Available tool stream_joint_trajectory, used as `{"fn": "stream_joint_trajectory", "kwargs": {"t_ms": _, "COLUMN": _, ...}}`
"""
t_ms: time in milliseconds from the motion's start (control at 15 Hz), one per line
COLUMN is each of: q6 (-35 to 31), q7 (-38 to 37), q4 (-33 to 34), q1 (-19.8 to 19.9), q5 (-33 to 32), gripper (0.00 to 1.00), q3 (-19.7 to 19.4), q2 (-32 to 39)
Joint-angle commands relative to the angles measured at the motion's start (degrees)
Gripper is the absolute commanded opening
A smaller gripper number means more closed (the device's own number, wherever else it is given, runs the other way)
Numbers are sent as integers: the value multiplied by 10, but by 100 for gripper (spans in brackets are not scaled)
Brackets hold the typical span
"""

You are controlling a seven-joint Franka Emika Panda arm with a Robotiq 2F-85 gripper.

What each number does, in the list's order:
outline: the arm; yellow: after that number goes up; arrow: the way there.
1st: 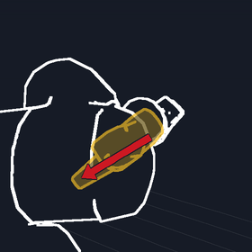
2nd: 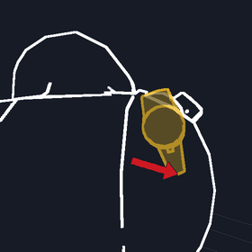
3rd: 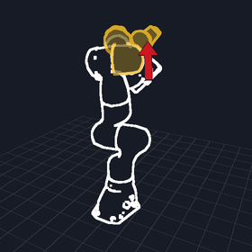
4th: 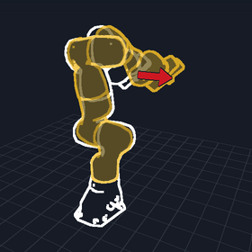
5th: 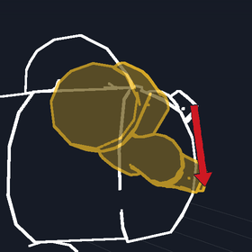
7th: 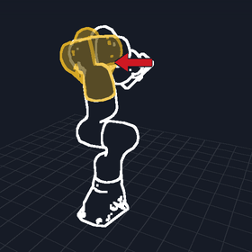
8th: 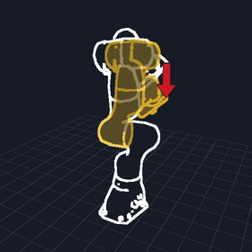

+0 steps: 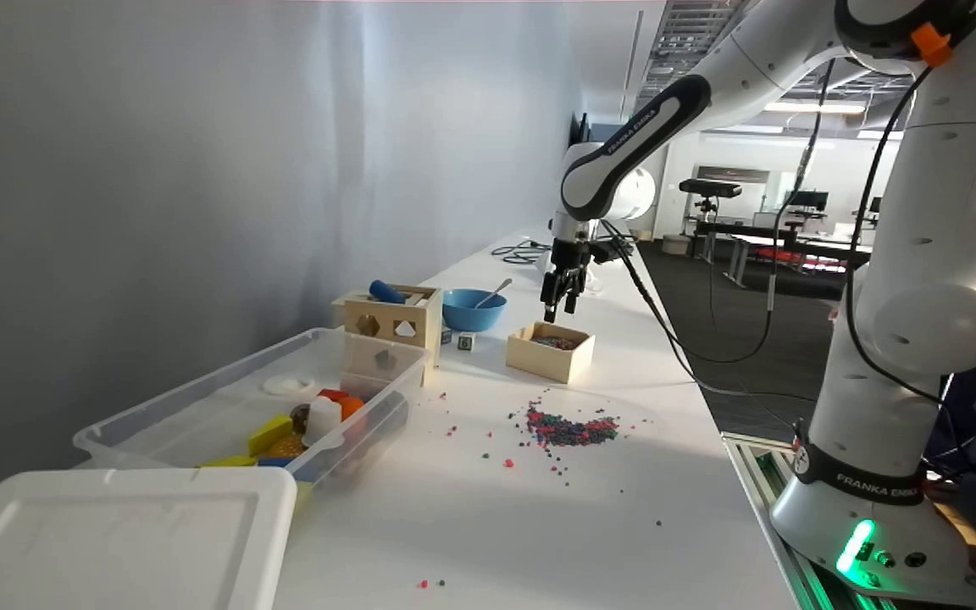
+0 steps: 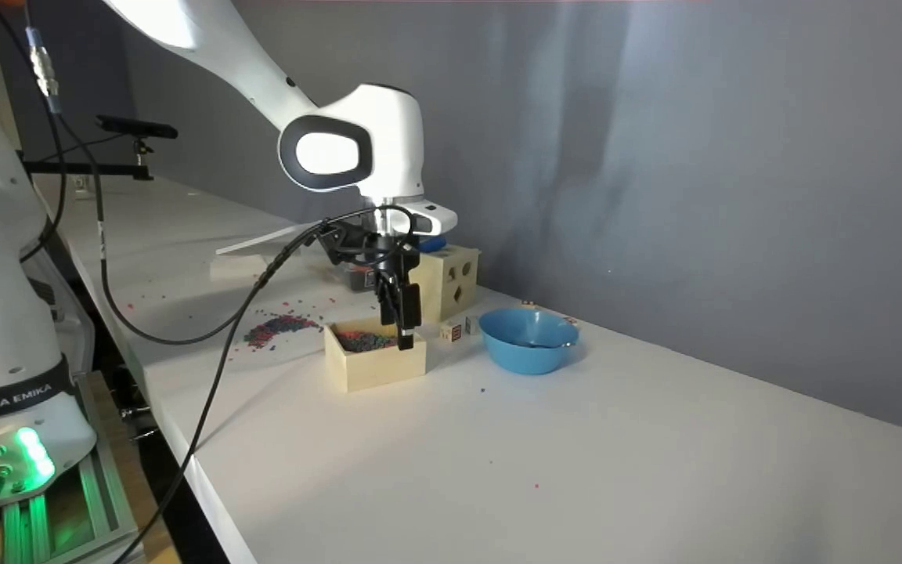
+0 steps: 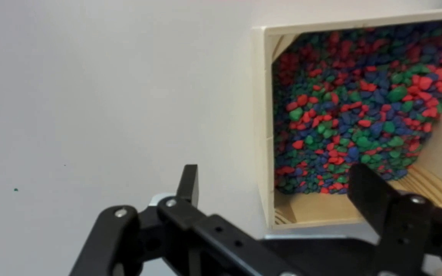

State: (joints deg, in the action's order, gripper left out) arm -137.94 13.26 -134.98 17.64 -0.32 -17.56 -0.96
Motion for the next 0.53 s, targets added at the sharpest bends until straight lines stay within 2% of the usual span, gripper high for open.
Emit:
{"fn": "stream_joint_trajectory", "kwargs": {"t_ms": 0, "q6": -5, "q7": -3, "q4": 1, "q1": -2, "q5": 1, "gripper": 100, "q3": 1, "q2": 6}}
{"fn": "stream_joint_trajectory", "kwargs": {"t_ms": 133, "q6": -5, "q7": -8, "q4": 5, "q1": -4, "q5": 4, "gripper": 99, "q3": 3, "q2": 20}}
{"fn": "stream_joint_trajectory", "kwargs": {"t_ms": 200, "q6": -10, "q7": -9, "q4": 6, "q1": -4, "q5": 3, "gripper": 89, "q3": 4, "q2": 26}}
{"fn": "stream_joint_trajectory", "kwargs": {"t_ms": 267, "q6": -11, "q7": -7, "q4": 7, "q1": -5, "q5": 7, "gripper": 85, "q3": 4, "q2": 31}}
{"fn": "stream_joint_trajectory", "kwargs": {"t_ms": 333, "q6": -15, "q7": -6, "q4": 8, "q1": -5, "q5": 10, "gripper": 74, "q3": 4, "q2": 36}}
{"fn": "stream_joint_trajectory", "kwargs": {"t_ms": 467, "q6": -26, "q7": -4, "q4": 10, "q1": -5, "q5": 16, "gripper": 63, "q3": 6, "q2": 47}}
